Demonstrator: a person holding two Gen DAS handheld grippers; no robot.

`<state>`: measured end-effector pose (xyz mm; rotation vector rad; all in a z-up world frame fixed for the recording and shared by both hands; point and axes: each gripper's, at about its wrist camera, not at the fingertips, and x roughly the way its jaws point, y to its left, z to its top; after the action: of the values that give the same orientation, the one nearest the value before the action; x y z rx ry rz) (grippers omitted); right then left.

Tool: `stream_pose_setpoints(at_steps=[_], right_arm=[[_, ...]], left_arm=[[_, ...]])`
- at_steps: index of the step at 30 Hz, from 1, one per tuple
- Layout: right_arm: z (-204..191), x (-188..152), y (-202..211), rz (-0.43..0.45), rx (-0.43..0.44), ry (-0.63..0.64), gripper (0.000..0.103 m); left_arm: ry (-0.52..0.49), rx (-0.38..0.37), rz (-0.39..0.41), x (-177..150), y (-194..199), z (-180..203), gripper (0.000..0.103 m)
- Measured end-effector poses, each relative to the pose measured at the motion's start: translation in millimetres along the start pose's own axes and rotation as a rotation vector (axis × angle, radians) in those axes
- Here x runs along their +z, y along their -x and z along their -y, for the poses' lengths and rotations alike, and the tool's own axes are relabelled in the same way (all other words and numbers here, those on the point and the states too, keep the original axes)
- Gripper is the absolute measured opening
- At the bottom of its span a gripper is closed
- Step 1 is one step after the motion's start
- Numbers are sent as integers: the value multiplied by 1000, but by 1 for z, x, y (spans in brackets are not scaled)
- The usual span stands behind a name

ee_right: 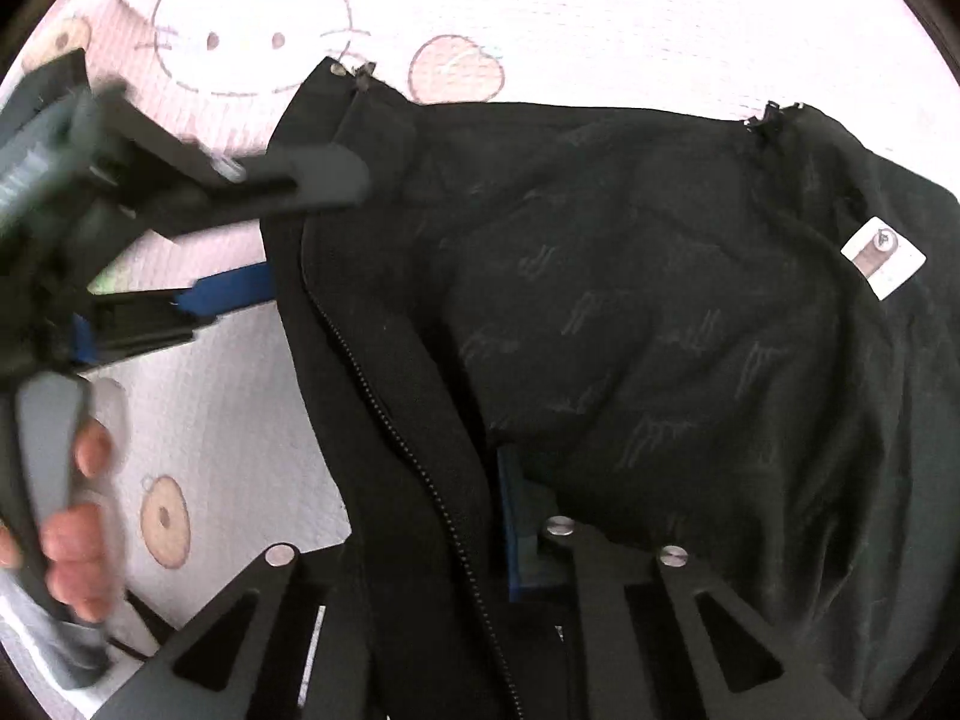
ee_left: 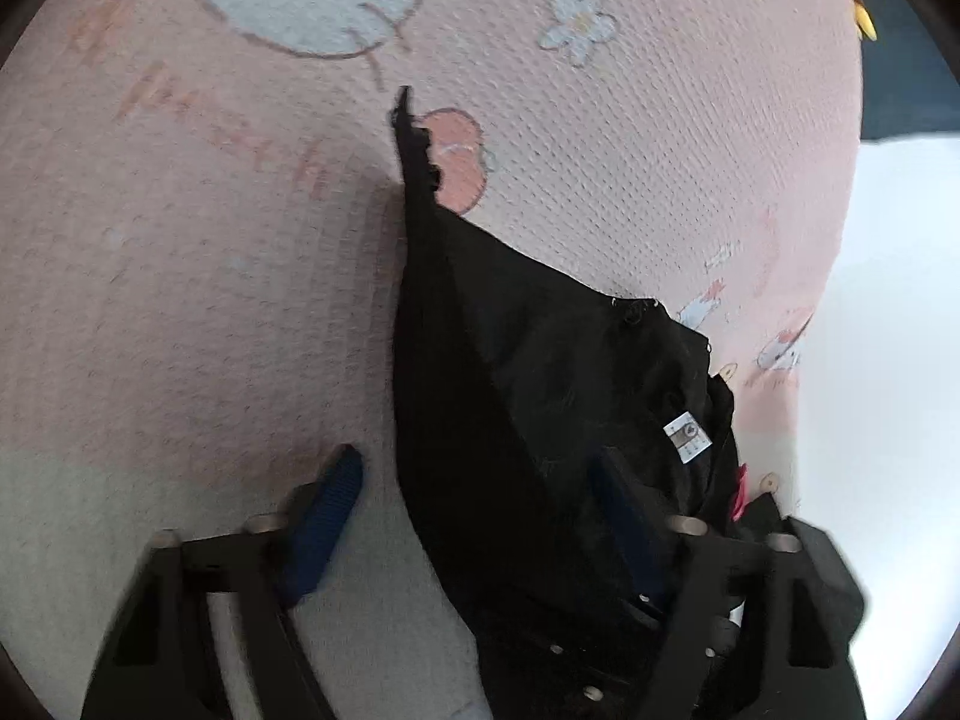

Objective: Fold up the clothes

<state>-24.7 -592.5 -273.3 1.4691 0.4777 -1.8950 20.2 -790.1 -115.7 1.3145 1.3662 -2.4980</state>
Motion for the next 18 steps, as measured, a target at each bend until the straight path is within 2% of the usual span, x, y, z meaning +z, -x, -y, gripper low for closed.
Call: stream_pose_setpoints(at_steps=[3, 4, 10, 15, 18], right_arm=[[2, 3, -4, -15, 24, -25, 8], [5, 6, -5, -23, 48, -44, 7], [14, 33, -3, -46, 221, -156, 6], [-19, 60, 11, -16, 243, -77, 6], [-39, 82, 21, 15, 250, -32, 6]], left_arm=[[-68, 23, 29, -3, -5, 8, 22], [-76, 23, 41, -4, -5, 8, 22], [37, -91, 161, 1, 16, -18, 20], [50, -76, 336, 0, 56, -24, 19], [92, -46, 370, -1, 70, -32, 19]])
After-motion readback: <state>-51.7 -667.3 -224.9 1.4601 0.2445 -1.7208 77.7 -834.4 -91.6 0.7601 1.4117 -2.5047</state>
